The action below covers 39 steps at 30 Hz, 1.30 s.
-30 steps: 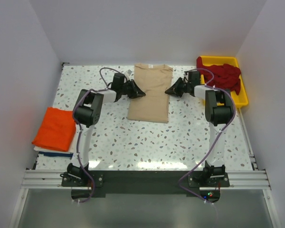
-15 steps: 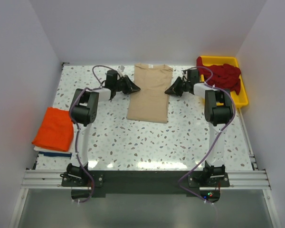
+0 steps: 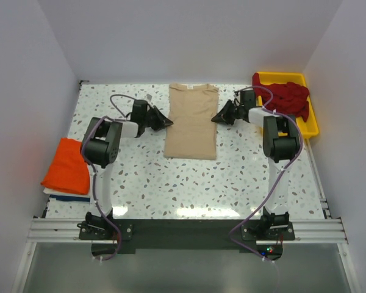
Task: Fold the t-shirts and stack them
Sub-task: Fold the tshirt
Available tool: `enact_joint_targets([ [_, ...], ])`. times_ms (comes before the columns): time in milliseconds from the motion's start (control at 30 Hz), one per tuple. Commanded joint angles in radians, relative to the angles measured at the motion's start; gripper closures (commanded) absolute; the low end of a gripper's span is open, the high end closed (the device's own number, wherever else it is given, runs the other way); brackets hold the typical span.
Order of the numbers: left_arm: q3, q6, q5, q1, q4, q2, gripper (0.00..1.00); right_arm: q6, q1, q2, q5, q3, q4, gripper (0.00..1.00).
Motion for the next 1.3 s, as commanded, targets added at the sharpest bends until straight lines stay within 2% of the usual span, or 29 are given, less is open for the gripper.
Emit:
enact_joint_targets([
  [0, -0.107, -0.002, -0.121, 0.004, -0.069, -0.073, 0.94, -0.054, 0.007, -0.057, 0.078, -0.062, -0.055, 0.89],
  [433, -0.413, -0.021, -0.170, -0.070, -0.023, -0.304, 0.95, -0.106, 0.042, -0.221, 0.104, -0.369, 0.002, 0.88],
  [767, -0.693, -0.021, -0.251, -0.141, -0.018, -0.607, 0.93, -0.134, 0.087, -0.412, 0.124, -0.608, 0.031, 0.88],
  [933, -0.813, -0.019, -0.227, -0.148, -0.013, -0.739, 0.91, -0.172, 0.093, -0.506, 0.104, -0.656, -0.002, 0.83],
  [1133, -0.738, 0.019, -0.218, -0.148, -0.055, -0.787, 0.90, -0.183, 0.091, -0.482, 0.050, -0.569, -0.029, 0.82],
  [1267, -0.649, 0.057, -0.189, -0.148, -0.053, -0.727, 0.87, -0.189, 0.091, -0.457, 0.068, -0.501, -0.067, 0.81],
])
